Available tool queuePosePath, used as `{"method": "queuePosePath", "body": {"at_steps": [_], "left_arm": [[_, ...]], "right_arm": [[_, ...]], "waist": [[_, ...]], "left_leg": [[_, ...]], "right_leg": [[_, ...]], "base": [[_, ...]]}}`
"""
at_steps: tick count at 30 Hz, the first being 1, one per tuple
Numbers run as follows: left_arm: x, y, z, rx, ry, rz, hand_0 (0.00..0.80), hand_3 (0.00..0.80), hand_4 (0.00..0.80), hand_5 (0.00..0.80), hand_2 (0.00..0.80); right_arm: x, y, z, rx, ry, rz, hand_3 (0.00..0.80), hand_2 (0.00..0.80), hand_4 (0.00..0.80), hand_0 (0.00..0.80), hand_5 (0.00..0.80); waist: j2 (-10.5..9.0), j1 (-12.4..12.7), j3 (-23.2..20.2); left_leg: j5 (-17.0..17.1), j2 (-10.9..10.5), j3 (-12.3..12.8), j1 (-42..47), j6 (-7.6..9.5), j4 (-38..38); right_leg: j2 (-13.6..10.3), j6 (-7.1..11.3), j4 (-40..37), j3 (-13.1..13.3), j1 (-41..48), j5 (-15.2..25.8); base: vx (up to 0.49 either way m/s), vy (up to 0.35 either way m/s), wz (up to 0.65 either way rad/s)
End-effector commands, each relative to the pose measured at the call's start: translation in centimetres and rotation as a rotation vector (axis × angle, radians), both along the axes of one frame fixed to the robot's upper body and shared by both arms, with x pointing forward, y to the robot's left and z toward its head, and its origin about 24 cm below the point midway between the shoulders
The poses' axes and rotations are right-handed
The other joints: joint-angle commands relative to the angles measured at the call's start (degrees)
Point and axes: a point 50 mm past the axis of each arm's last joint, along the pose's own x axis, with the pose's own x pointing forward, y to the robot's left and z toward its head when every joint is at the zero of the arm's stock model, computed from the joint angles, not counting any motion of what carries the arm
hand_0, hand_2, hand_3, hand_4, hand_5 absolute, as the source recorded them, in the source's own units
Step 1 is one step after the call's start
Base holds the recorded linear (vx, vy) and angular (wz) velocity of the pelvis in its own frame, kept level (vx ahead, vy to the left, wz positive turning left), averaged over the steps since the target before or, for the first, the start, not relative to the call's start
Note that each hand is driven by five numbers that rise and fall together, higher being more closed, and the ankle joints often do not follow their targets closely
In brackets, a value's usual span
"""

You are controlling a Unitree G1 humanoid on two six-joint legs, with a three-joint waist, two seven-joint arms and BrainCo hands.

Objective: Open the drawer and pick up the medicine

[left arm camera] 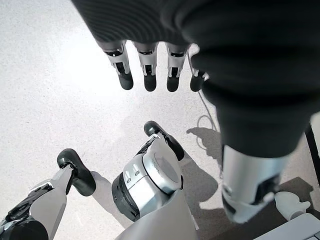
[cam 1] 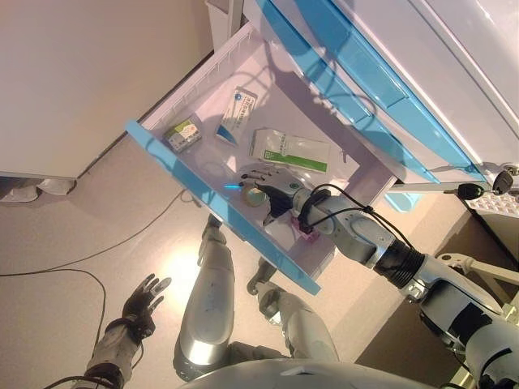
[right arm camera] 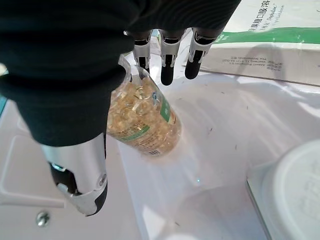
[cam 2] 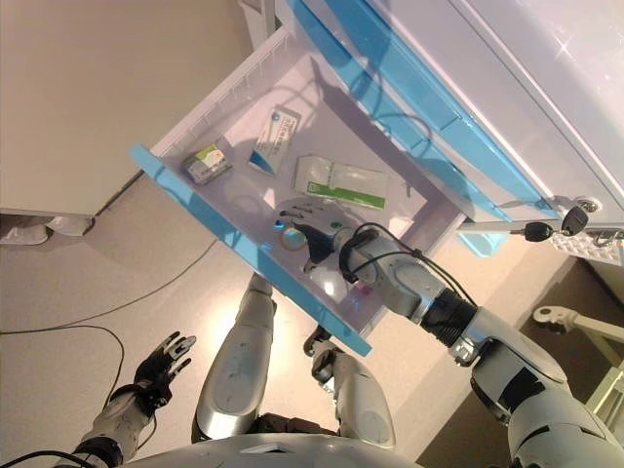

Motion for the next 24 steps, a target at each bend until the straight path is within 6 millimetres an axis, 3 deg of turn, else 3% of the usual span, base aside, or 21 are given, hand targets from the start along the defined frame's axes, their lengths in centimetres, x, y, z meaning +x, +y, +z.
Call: {"method": "queuePosePath", "body": {"at_steps": [1, 15, 16, 17, 19, 20, 22, 24], "left_arm": [[-1.12, -0.4, -0.62, 0.003, 0.049, -0.031, 0.0, 0.0, 0.0, 0.0, 0.0], [-0.95, -0.48, -0.55, 0.007, 0.046, -0.033, 0.0, 0.0, 0.0, 0.0, 0.0], [-0.92, -0.47, -0.52, 0.007, 0.045, -0.032, 0.0, 0.0, 0.0, 0.0, 0.0], [-0.89, -0.44, -0.5, 0.008, 0.045, -0.031, 0.0, 0.0, 0.0, 0.0, 0.0], [-0.92, -0.38, -0.49, 0.006, 0.045, -0.03, 0.0, 0.0, 0.0, 0.0, 0.0], [-0.89, -0.4, -0.5, 0.006, 0.045, -0.03, 0.0, 0.0, 0.0, 0.0, 0.0], [-0.89, -0.4, -0.51, 0.006, 0.046, -0.031, 0.0, 0.0, 0.0, 0.0, 0.0], [-0.92, -0.49, -0.57, 0.004, 0.046, -0.03, 0.0, 0.0, 0.0, 0.0, 0.0]], "right_arm": [[-0.26, 0.94, 0.93, 0.01, -0.069, 0.049, 0.0, 0.0, 0.0, 0.0, 0.0], [0.04, 1.01, 0.86, 0.027, -0.087, 0.037, 0.0, 0.0, 0.0, 0.0, 0.0], [0.07, 1.02, 0.86, 0.029, -0.086, 0.037, 0.094, 0.094, 0.094, 0.094, 0.094], [0.08, 1.03, 0.86, 0.03, -0.085, 0.039, 0.26, 0.26, 0.26, 0.26, 0.26], [0.05, 1.04, 0.85, 0.03, -0.084, 0.045, 0.668, 0.668, 0.668, 0.668, 0.668], [0.03, 1.08, 0.81, 0.029, -0.084, 0.048, 0.772, 0.772, 0.772, 0.772, 0.772], [0.0, 1.15, 0.75, 0.033, -0.08, 0.049, 0.718, 0.718, 0.718, 0.718, 0.718], [-0.08, 1.31, 0.7, 0.035, -0.077, 0.056, 0.8, 0.8, 0.8, 0.8, 0.8]], "waist": [[-0.03, 1.2, 0.5], [-0.31, 1.2, 0.5], [-0.35, 1.3, 0.5], [-0.35, 1.3, 0.5], [-0.34, 1.2, 0.5], [-0.37, 1.2, 0.5], [-0.35, 1.3, 0.5], [-0.31, 1.2, 0.5]], "left_leg": [[-5.7, -2.5, -0.9, 0.5, 3.28, 2.3], [-6.0, -2.5, -0.9, 0.1, 3.39, 2.5], [-6.1, -2.5, -0.9, 0.1, 3.39, 2.5], [-6.0, -2.5, -0.9, 0.1, 3.4, 2.4], [-6.0, -2.4, -0.9, 0.3, 3.38, 2.3], [-6.0, -2.4, -0.9, 0.3, 3.37, 2.3], [-6.0, -2.4, -1.0, 0.2, 3.36, 2.3], [-6.0, -2.5, -1.0, 0.2, 3.39, 2.3]], "right_leg": [[-4.1, 3.34, 0.7, 2.9, -4.4, 9.7], [-4.1, 3.56, 0.5, 3.1, -4.7, 9.9], [-4.0, 3.55, 0.5, 3.1, -4.7, 9.9], [-4.0, 3.54, 0.5, 3.1, -4.7, 9.9], [-4.0, 3.54, 0.5, 3.2, -4.7, 9.9], [-4.0, 3.56, 0.5, 3.1, -4.7, 9.9], [-4.0, 3.57, 0.6, 3.1, -4.7, 9.9], [-4.0, 3.53, 0.6, 3.1, -4.7, 9.9]], "base": [[0.0, 0.0, 0.0], [0.0, 0.0, 0.0], [0.0, 0.0, 0.0], [0.0, 0.0, 0.0], [0.0, 0.0, 0.0], [0.0, 0.0, 0.0], [0.0, 0.0, 0.0], [0.0, 0.0, 0.0]]}}
